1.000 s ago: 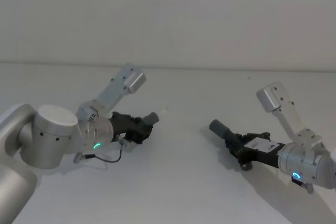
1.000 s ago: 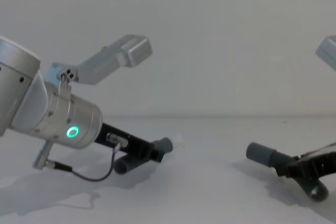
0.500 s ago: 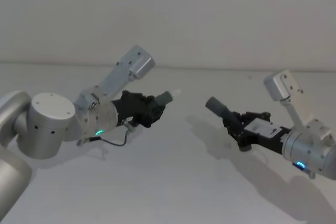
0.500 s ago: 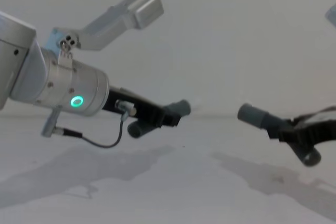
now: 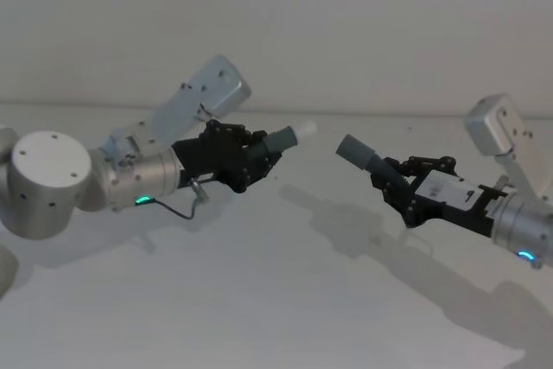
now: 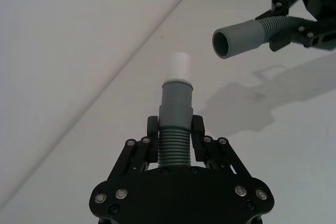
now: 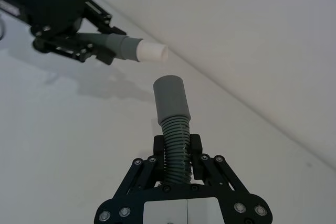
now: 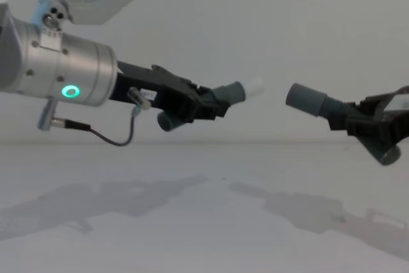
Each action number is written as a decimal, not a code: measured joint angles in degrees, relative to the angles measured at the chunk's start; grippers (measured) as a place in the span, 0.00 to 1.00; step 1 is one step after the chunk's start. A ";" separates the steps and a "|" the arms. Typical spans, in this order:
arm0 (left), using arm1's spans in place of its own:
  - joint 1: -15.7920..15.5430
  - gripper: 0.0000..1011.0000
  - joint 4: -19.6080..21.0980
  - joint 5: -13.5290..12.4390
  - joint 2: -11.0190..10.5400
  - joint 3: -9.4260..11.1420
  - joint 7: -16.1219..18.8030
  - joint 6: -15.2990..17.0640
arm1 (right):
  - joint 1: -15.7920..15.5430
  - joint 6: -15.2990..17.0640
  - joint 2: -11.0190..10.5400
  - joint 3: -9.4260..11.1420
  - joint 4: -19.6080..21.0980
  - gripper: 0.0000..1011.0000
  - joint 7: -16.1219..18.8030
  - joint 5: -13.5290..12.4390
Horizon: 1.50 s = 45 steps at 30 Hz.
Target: Use both hands to pick up one end of the pipe from the table, align the ends, and insert them.
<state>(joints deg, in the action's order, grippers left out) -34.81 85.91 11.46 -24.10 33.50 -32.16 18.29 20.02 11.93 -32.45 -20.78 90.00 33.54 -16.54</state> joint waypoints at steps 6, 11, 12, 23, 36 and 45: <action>-1.26 0.35 -0.27 -0.14 -2.34 0.52 -3.94 -4.41 | 1.13 -4.31 -3.00 -0.14 -0.53 0.28 5.07 -0.74; -2.42 0.35 -0.84 -0.31 -4.01 1.08 -6.73 -7.21 | 2.46 -7.75 -5.55 -0.56 -1.27 0.28 9.79 -1.11; -2.57 0.35 -0.92 -0.34 -4.21 1.16 -7.06 -7.52 | 2.64 -8.26 -5.87 -0.64 -1.38 0.28 10.56 -1.15; -4.67 0.35 -1.73 -0.53 -6.51 2.71 -11.94 -11.83 | 5.27 -11.74 -9.69 -2.38 -2.10 0.28 17.28 -0.74; -6.35 0.35 -1.59 -0.87 -7.76 4.83 -15.75 -14.78 | 7.77 -10.22 -11.22 -5.43 -1.19 0.28 20.94 0.96; -7.17 0.35 -1.53 -1.13 -8.13 6.12 -17.21 -15.80 | 8.83 -8.40 -11.64 -6.73 -0.47 0.28 21.83 1.32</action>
<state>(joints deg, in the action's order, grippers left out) -41.98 84.38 10.33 -32.23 39.62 -49.37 2.49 28.84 3.53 -44.08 -27.51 89.53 55.37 -15.22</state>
